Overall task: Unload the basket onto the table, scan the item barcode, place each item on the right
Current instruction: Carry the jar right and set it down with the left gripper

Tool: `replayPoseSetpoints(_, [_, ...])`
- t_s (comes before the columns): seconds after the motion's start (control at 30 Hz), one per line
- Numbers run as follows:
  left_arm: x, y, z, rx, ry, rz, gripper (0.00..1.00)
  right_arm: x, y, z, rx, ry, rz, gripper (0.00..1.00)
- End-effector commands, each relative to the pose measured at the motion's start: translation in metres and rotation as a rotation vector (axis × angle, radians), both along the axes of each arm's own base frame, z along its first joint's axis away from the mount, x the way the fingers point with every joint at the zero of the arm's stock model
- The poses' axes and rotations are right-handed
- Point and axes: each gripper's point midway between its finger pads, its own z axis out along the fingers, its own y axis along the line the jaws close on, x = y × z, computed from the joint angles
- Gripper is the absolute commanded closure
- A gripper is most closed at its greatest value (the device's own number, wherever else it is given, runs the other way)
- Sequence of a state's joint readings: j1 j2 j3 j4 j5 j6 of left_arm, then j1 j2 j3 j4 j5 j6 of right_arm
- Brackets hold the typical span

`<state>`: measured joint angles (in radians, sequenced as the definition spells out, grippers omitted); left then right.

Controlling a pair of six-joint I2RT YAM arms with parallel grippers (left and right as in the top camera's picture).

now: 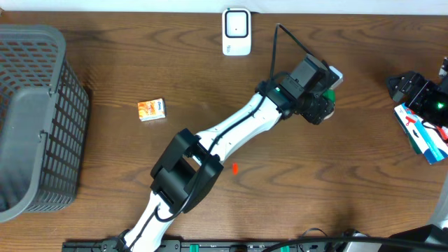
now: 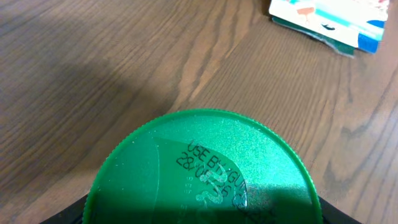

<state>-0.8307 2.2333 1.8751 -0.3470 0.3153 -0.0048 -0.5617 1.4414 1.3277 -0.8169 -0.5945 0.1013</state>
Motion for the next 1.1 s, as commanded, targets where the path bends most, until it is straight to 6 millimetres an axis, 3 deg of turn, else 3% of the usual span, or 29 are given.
replayPoseSetpoints(0.0, [0.026,0.014,-0.003,0.029,-0.038,0.100,0.71,-0.001,0.003,0.005,-0.003,-0.016,0.018,0.01])
replayPoseSetpoints(0.23, [0.047,0.035,-0.033,0.092,-0.032,0.170,0.71,-0.001,0.004,0.005,-0.001,-0.015,0.018,0.01])
replayPoseSetpoints(0.53, [0.044,0.035,-0.081,0.150,0.020,0.162,0.67,-0.002,0.004,0.004,0.000,-0.014,0.019,0.01])
replayPoseSetpoints(0.67, [0.044,0.035,-0.085,0.156,0.026,0.162,0.67,-0.001,0.004,0.004,-0.001,-0.014,0.019,0.01])
replayPoseSetpoints(0.7, [0.044,0.035,-0.085,0.155,0.024,0.162,0.65,-0.001,0.004,0.004,-0.001,-0.014,0.019,0.01])
replayPoseSetpoints(0.83, [0.045,0.034,-0.084,0.151,0.019,0.164,0.43,-0.001,0.004,0.004,-0.001,-0.014,0.019,0.01])
replayPoseSetpoints(1.07, [0.045,0.034,-0.080,0.147,0.014,0.165,0.23,-0.001,0.003,0.004,-0.007,-0.014,0.015,0.01])
